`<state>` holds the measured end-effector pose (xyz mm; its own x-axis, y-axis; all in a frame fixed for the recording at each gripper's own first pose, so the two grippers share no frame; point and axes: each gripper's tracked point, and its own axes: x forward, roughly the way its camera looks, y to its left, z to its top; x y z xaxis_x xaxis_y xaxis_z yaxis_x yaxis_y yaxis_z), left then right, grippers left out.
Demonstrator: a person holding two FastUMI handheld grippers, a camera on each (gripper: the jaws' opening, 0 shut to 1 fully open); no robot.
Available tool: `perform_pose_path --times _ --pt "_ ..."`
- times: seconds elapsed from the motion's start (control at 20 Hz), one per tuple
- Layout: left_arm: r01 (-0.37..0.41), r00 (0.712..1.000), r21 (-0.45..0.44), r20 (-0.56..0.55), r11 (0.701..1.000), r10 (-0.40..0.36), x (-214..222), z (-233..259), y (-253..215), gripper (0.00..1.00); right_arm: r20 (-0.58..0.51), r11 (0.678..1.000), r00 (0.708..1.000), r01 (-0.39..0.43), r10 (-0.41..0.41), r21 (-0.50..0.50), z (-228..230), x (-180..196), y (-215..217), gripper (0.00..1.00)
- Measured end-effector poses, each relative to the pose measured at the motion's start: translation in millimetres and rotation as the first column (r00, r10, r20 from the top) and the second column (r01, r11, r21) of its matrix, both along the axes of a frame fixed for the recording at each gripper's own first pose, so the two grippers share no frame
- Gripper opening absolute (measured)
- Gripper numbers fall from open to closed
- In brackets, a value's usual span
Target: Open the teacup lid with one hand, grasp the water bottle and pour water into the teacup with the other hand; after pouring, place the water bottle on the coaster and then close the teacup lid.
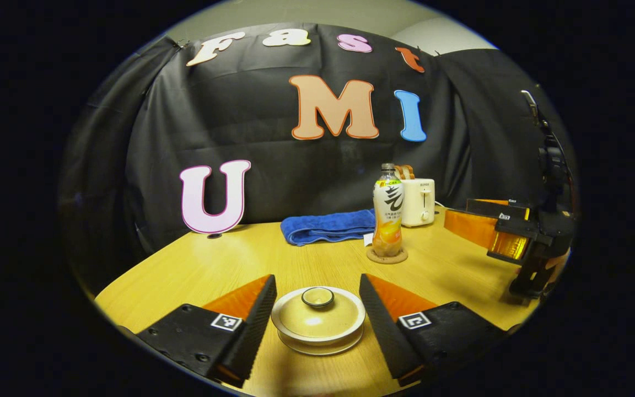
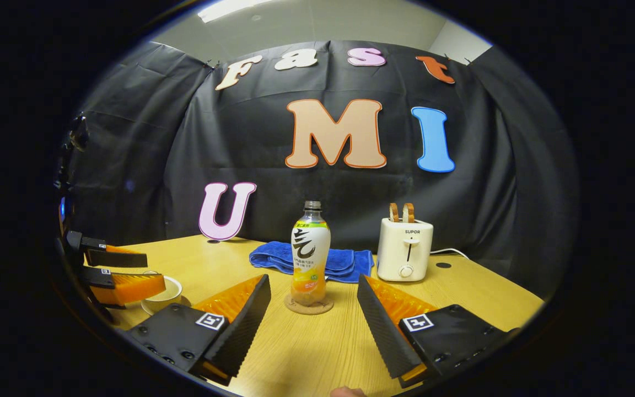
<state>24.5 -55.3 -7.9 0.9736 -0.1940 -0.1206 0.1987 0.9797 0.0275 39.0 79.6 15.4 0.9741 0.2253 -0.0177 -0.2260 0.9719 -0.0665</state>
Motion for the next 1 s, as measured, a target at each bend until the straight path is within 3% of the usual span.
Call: perform_pose_path --times 0.15,0.2,0.3,0.45,0.6,0.7,1.0 --pt "-0.039 0.998 -0.004 0.042 0.999 0.039 -3 13 4 0.92 0.012 1.000 1.000 0.027 -0.027 -0.005 3 -15 -1 1.00" --pt "-0.048 0.997 -0.003 0.054 0.999 0.048 -5 17 5 0.92 0.016 0.999 0.999 0.034 -0.034 -0.007 5 -21 -1 0.96" --pt "-0.070 0.994 -0.002 0.085 0.998 0.070 -11 27 8 0.92 0.024 0.999 0.999 0.042 -0.042 -0.012 7 -34 1 1.00" --pt "-0.094 0.987 -0.021 0.128 0.995 0.096 -19 39 11 0.96 0.033 0.999 0.998 0.050 -0.050 -0.008 10 -51 4 0.96" --pt "-0.107 0.984 -0.050 0.138 0.993 0.113 -28 40 13 0.93 0.044 0.998 0.997 0.056 -0.055 -0.013 12 -65 3 1.00" --pt "-0.107 0.984 -0.070 0.135 0.992 0.116 -33 40 12 0.93 0.047 0.998 0.997 0.058 -0.058 -0.002 12 -74 4 0.96" --pt "-0.124 0.981 -0.068 0.142 0.990 0.133 -37 41 17 0.93 0.051 0.998 0.997 0.062 -0.062 0.001 7 -83 5 1.00"
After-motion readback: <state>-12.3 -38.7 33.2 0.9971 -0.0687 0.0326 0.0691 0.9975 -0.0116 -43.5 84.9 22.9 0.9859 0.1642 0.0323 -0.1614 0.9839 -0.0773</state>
